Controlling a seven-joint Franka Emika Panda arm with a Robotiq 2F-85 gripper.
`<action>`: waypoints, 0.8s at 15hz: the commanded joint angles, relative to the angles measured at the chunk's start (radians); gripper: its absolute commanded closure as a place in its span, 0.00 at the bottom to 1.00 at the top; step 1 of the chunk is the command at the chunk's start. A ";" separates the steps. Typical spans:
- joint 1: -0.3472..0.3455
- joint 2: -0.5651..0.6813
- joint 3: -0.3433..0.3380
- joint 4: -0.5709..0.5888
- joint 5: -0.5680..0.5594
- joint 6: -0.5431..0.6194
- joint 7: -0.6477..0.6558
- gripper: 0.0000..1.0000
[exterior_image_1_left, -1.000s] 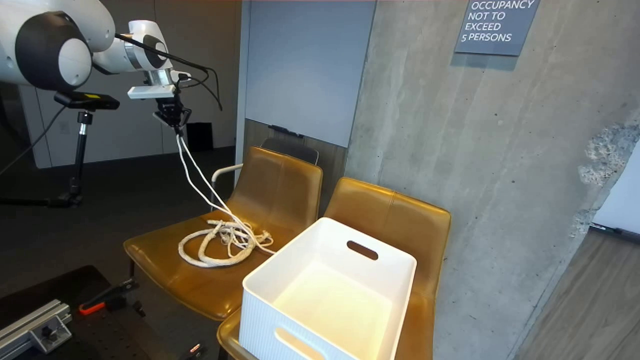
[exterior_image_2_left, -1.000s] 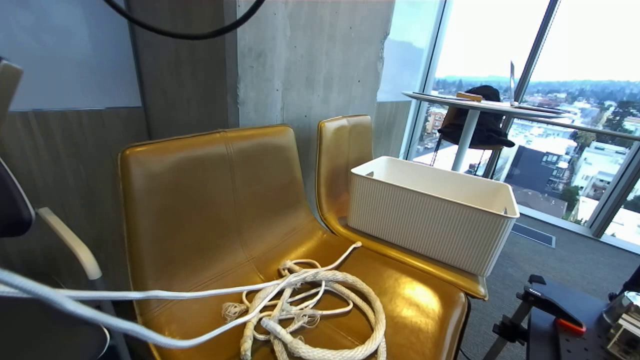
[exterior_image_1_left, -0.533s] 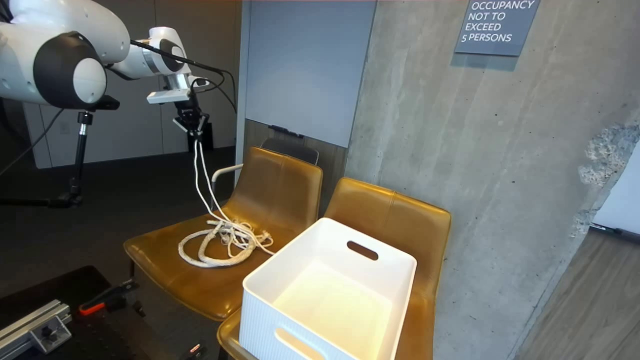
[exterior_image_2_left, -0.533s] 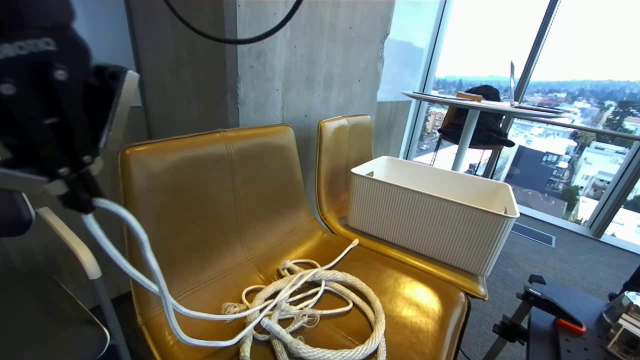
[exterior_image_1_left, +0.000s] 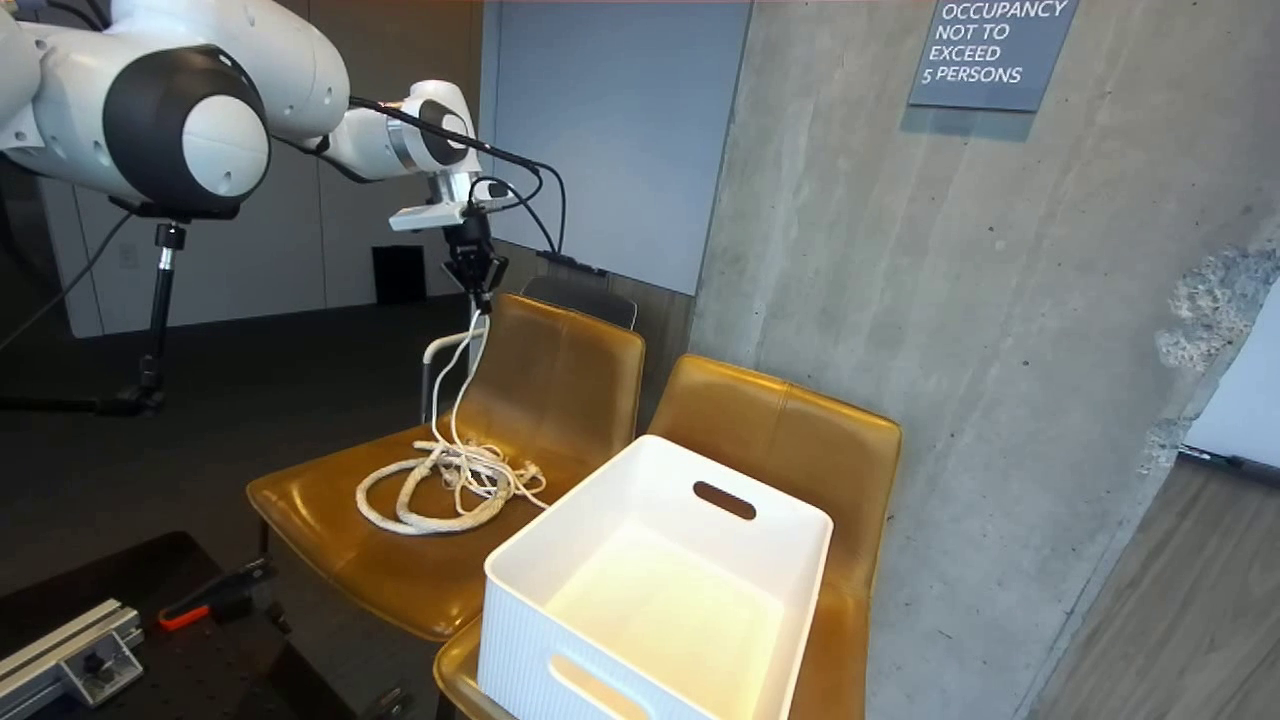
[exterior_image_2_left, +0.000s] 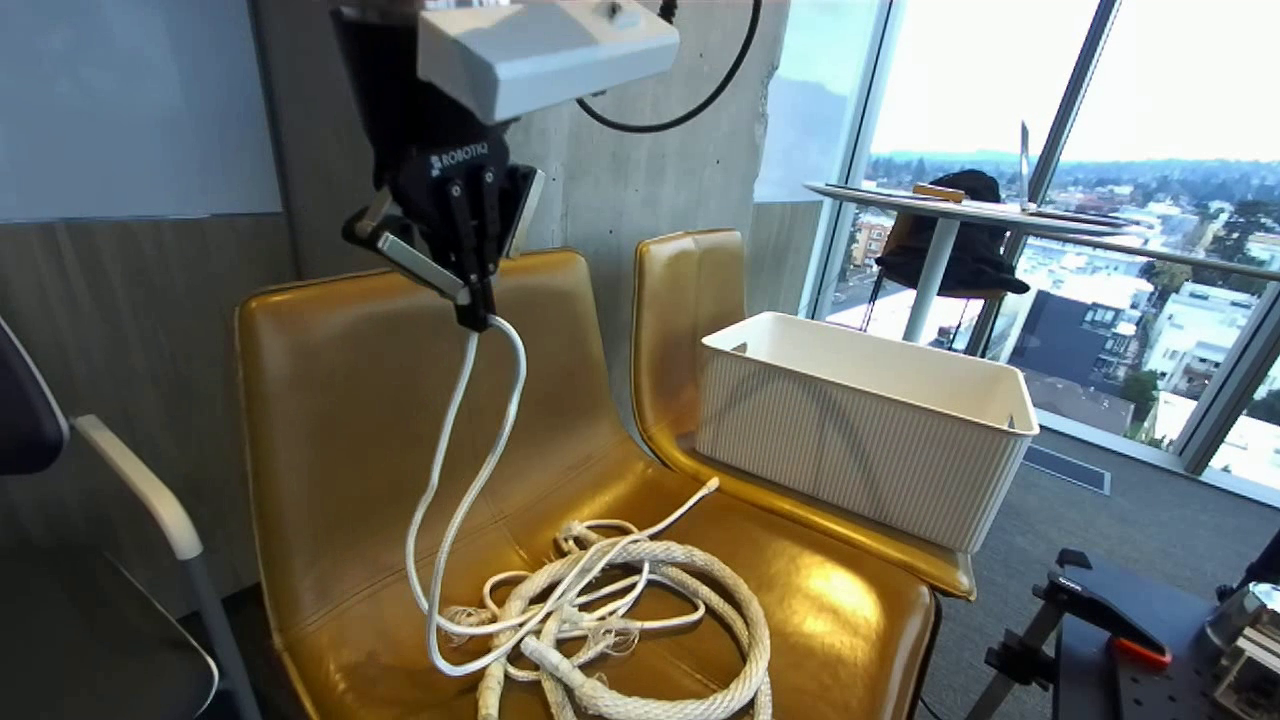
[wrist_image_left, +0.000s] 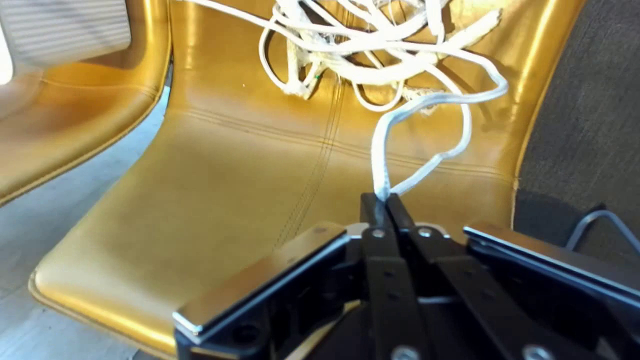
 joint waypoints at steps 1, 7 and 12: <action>-0.037 -0.116 0.017 -0.240 0.034 0.046 0.066 0.99; -0.085 -0.250 0.019 -0.527 0.043 0.174 0.125 0.99; -0.085 -0.365 -0.017 -0.772 0.038 0.366 0.129 0.99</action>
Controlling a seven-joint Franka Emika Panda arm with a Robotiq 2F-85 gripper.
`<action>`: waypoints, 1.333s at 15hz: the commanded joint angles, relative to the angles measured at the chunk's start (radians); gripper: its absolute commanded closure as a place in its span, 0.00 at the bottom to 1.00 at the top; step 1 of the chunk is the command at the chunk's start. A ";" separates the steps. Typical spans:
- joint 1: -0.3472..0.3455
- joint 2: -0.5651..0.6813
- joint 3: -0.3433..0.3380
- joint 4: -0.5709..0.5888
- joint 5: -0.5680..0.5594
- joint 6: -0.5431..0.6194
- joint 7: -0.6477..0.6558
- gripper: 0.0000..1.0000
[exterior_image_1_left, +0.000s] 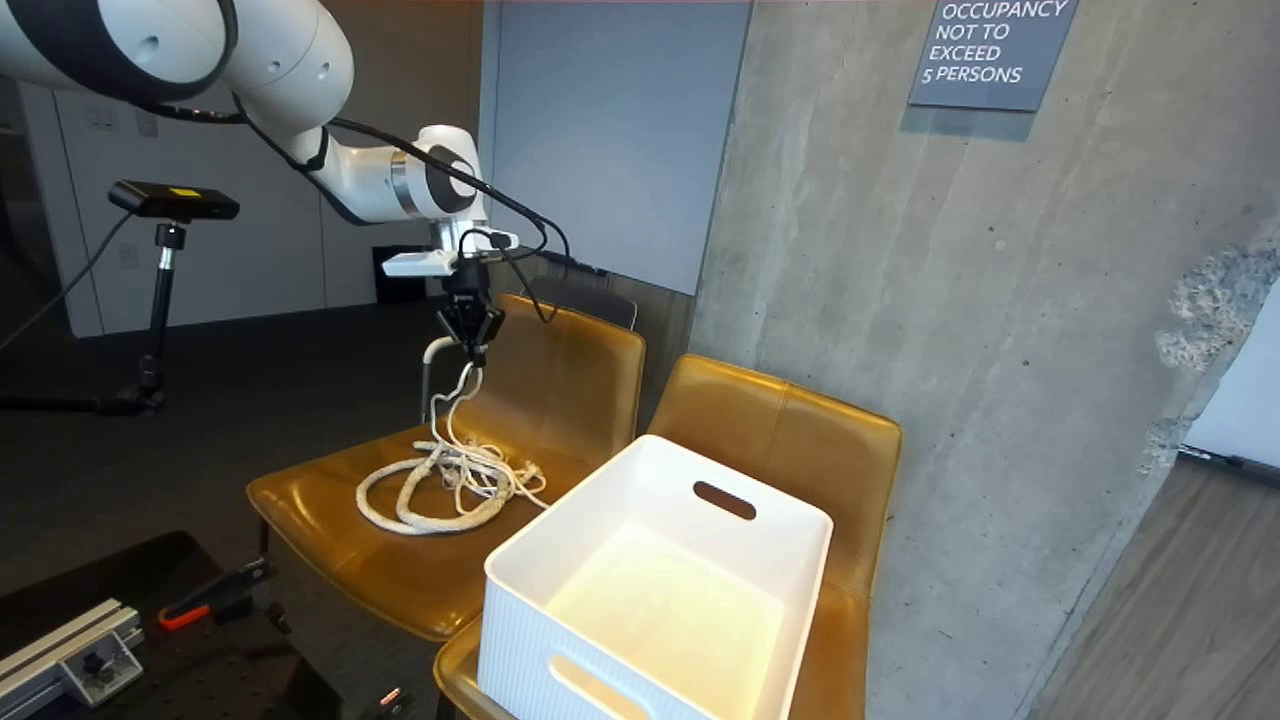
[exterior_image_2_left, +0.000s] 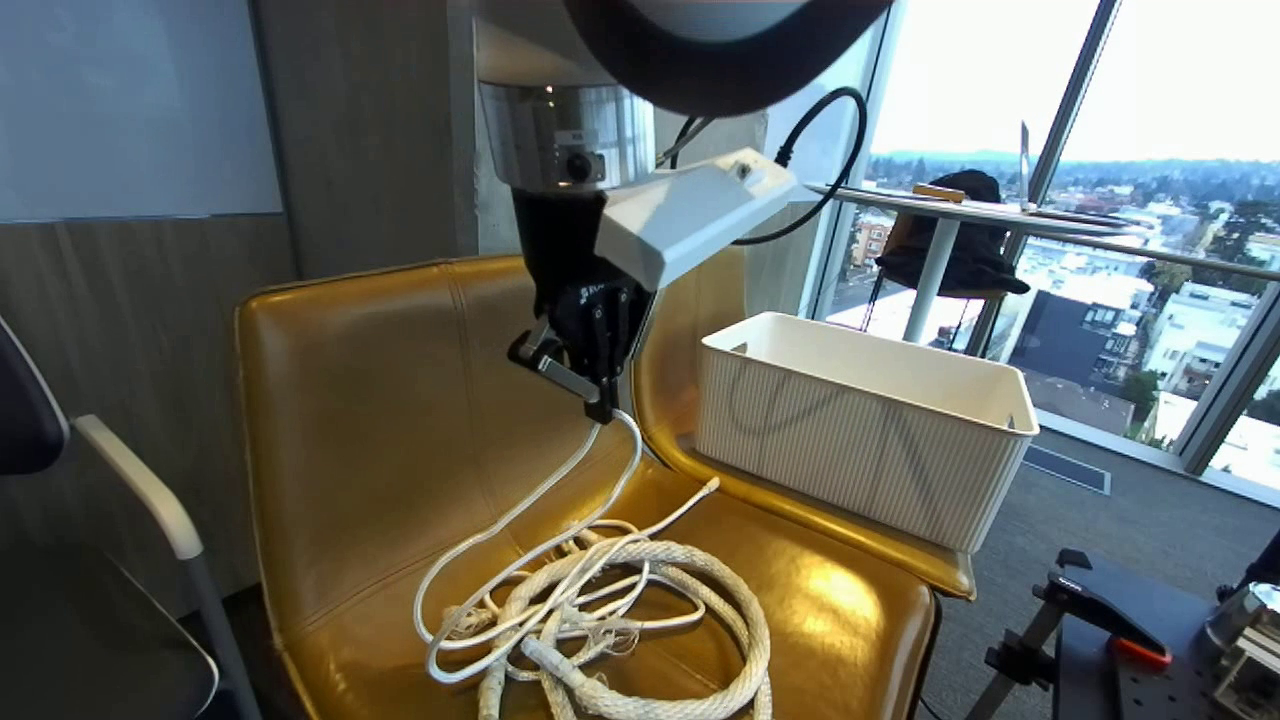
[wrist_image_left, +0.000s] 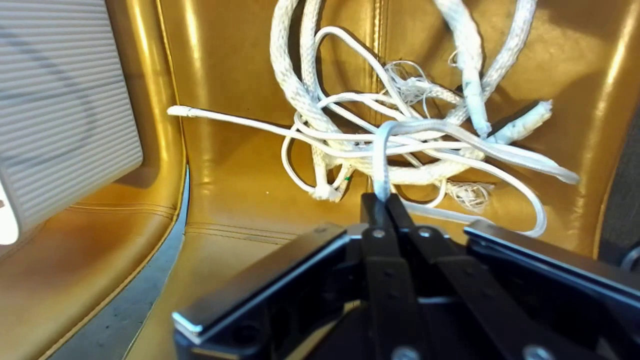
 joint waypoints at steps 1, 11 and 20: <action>-0.006 -0.136 -0.018 -0.243 0.004 0.155 0.002 0.99; -0.057 -0.398 -0.086 -0.783 -0.136 0.500 -0.049 0.99; -0.162 -0.529 -0.101 -0.866 -0.170 0.567 -0.153 0.20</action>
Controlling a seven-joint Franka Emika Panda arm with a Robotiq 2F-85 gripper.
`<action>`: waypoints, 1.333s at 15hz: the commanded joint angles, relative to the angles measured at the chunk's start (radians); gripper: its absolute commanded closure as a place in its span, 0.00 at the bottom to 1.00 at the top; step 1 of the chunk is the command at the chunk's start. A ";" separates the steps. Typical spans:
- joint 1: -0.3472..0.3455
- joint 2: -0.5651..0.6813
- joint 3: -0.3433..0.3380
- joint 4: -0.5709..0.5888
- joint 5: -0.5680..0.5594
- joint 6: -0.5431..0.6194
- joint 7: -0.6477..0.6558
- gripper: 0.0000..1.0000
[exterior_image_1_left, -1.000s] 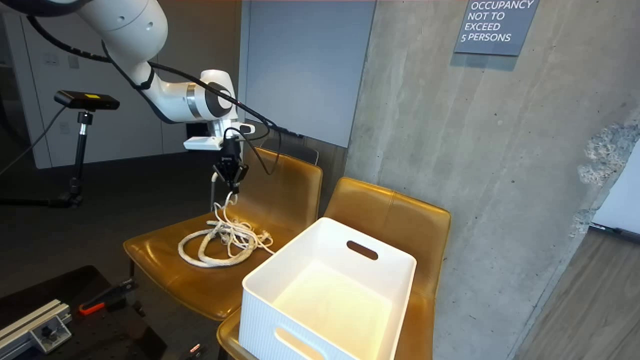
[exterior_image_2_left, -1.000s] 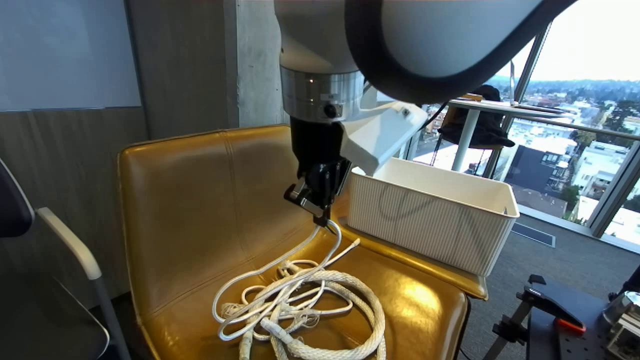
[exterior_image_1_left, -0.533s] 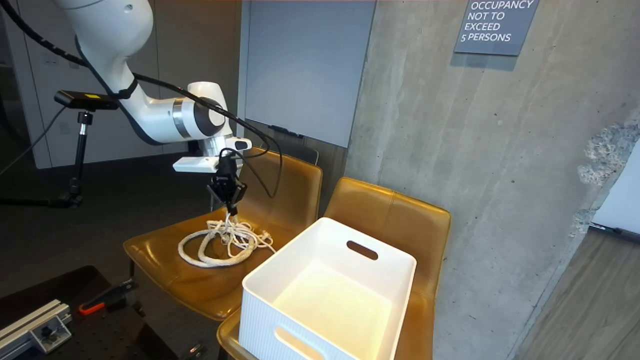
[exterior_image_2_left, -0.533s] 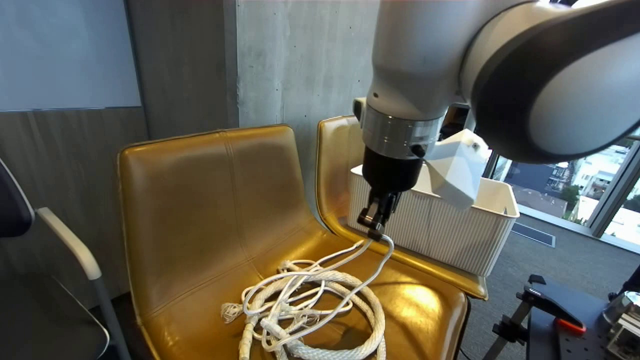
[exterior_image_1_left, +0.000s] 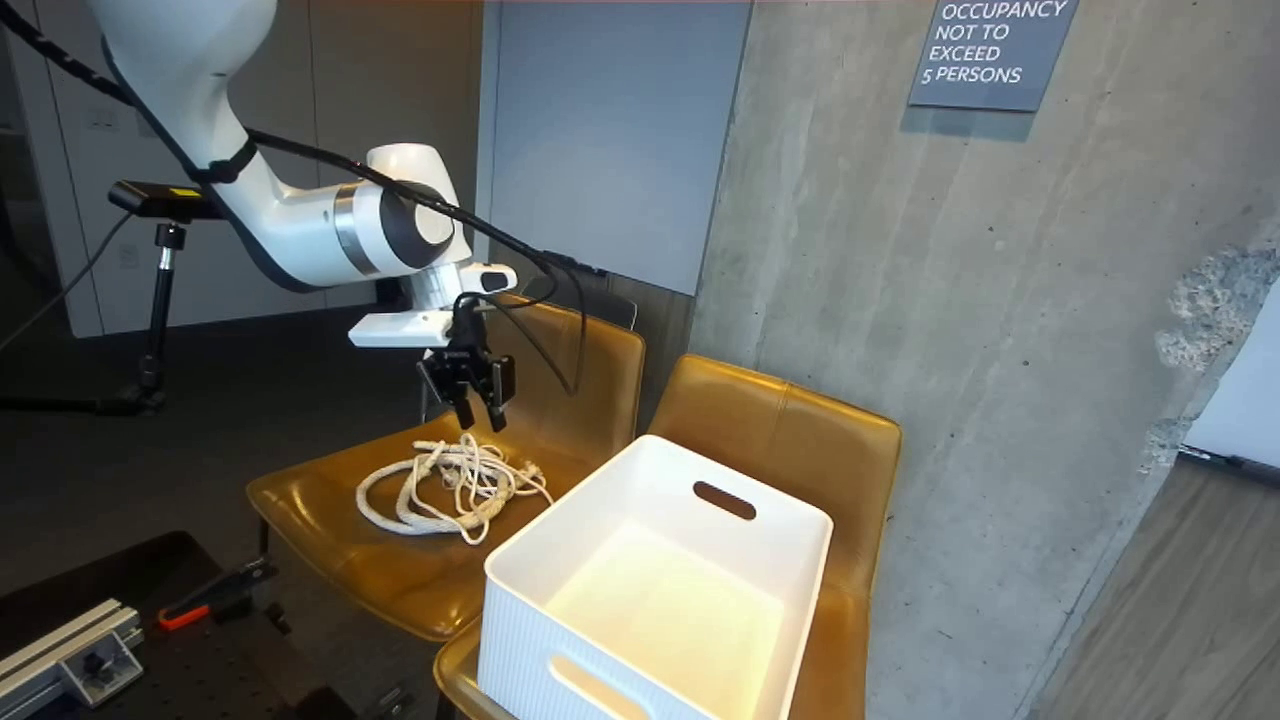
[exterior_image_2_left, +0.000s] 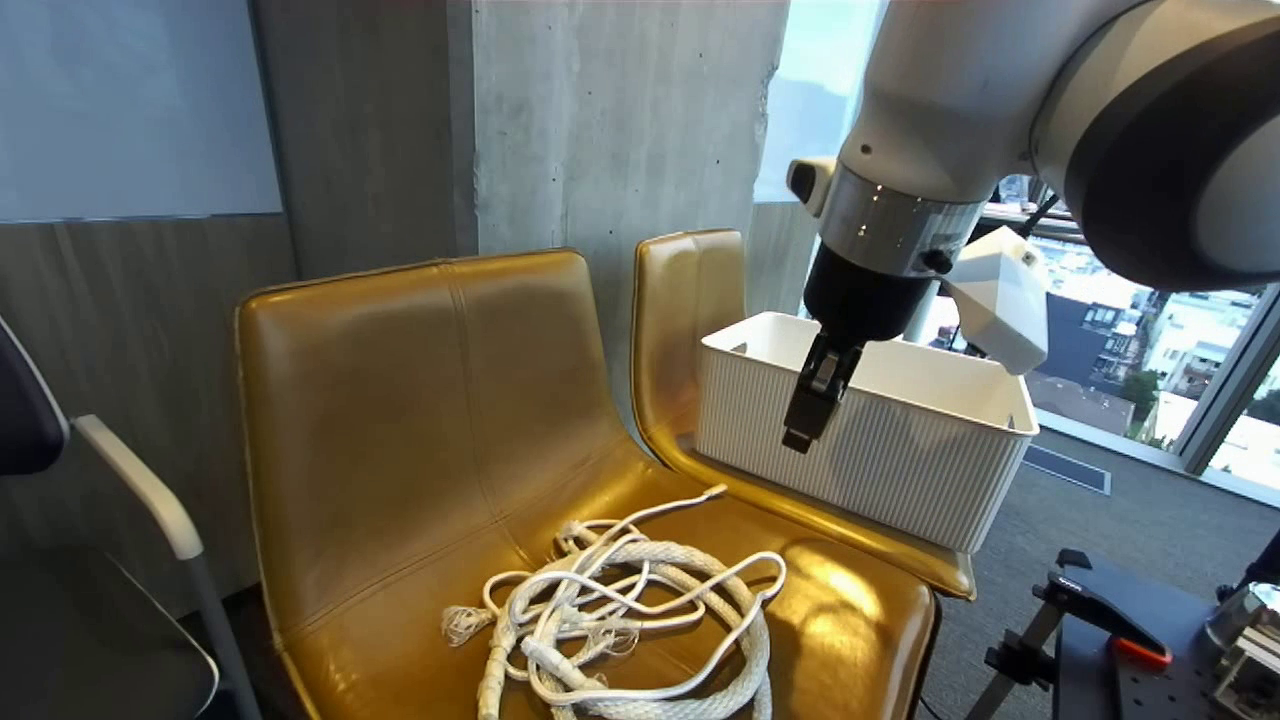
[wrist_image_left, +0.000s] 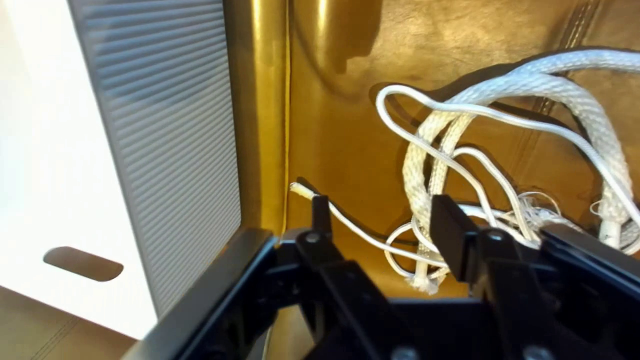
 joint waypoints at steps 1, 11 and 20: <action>-0.056 -0.091 -0.008 -0.052 -0.004 0.027 -0.078 0.13; -0.227 -0.104 -0.027 0.094 0.208 -0.064 -0.388 0.00; -0.223 -0.103 -0.032 0.081 0.181 -0.047 -0.363 0.00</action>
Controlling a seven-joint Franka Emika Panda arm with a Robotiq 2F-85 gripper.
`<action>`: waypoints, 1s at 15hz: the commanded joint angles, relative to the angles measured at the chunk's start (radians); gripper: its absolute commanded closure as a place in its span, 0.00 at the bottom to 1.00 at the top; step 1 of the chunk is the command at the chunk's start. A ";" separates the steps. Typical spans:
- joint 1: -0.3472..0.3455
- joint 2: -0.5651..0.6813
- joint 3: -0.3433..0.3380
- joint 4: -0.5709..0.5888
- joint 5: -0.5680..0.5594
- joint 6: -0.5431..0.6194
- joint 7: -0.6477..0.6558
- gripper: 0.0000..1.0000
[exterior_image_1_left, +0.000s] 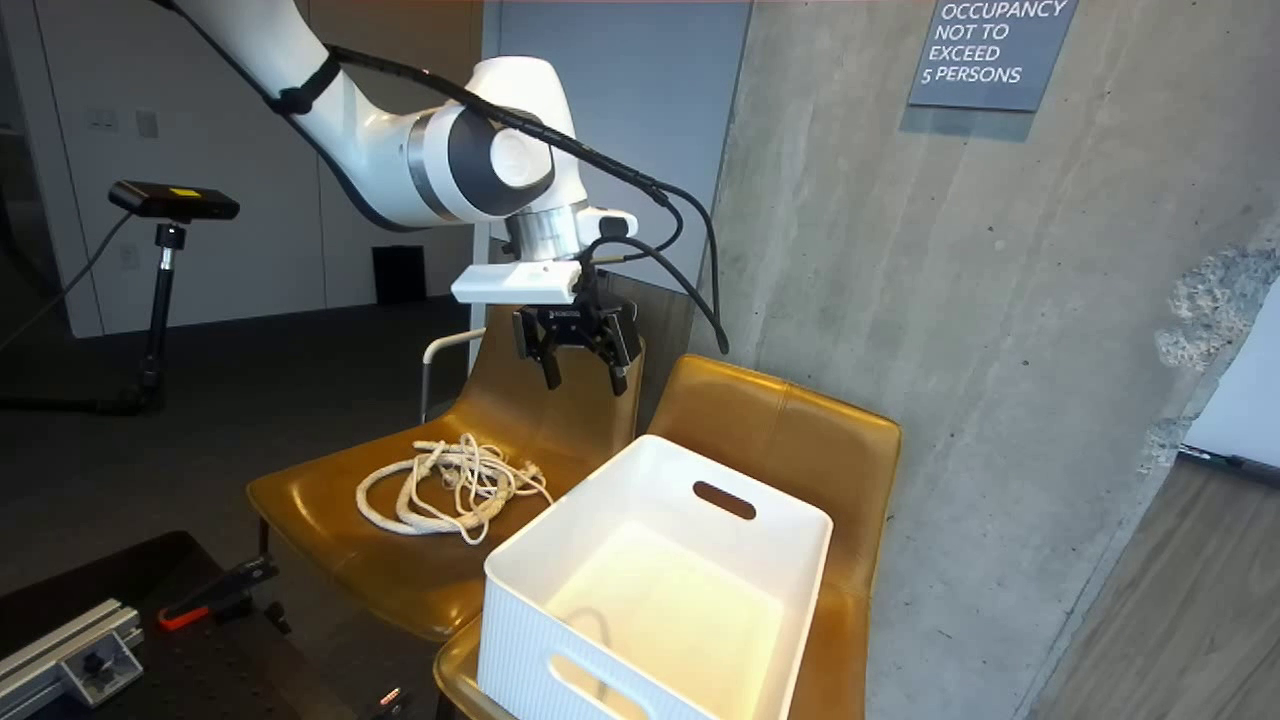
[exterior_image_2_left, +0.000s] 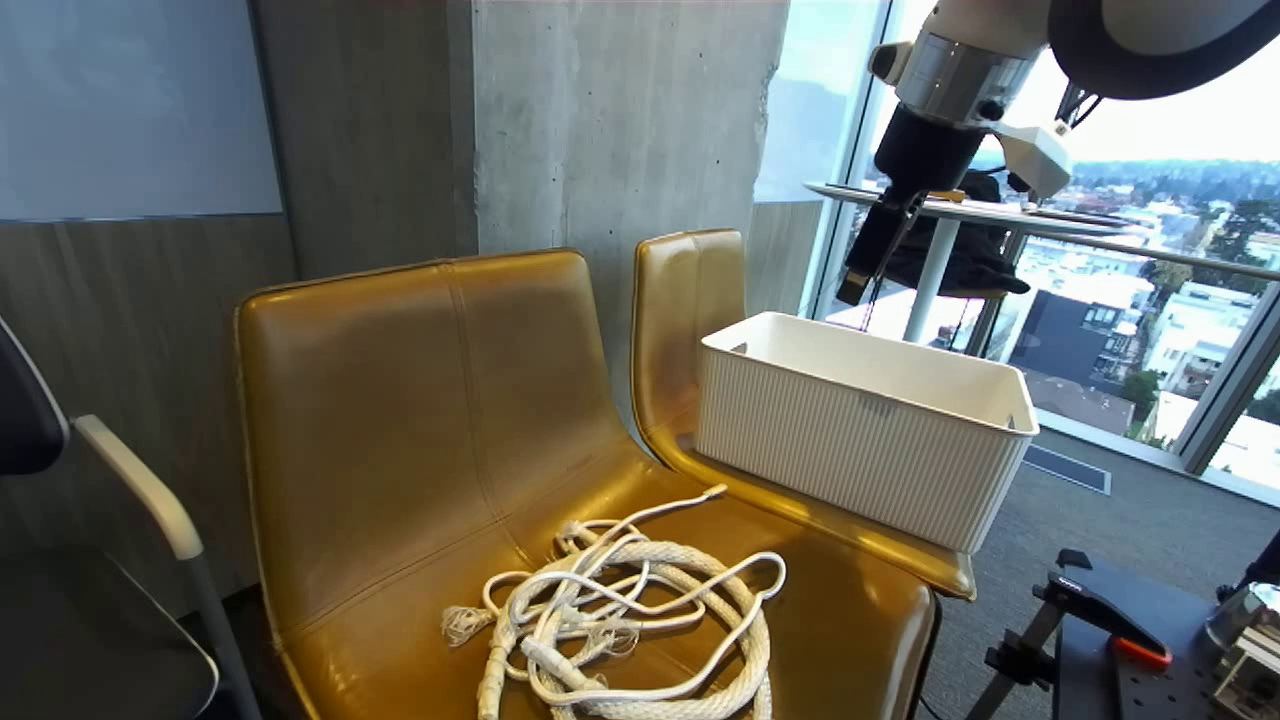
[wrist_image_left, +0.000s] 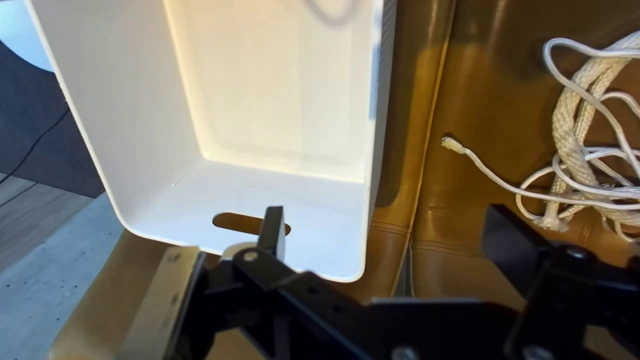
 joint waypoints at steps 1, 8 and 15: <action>-0.001 0.000 0.001 0.002 0.002 -0.002 -0.002 0.00; -0.002 0.013 0.002 0.014 0.007 0.002 -0.014 0.00; -0.021 0.014 -0.026 0.000 -0.028 0.021 -0.006 0.00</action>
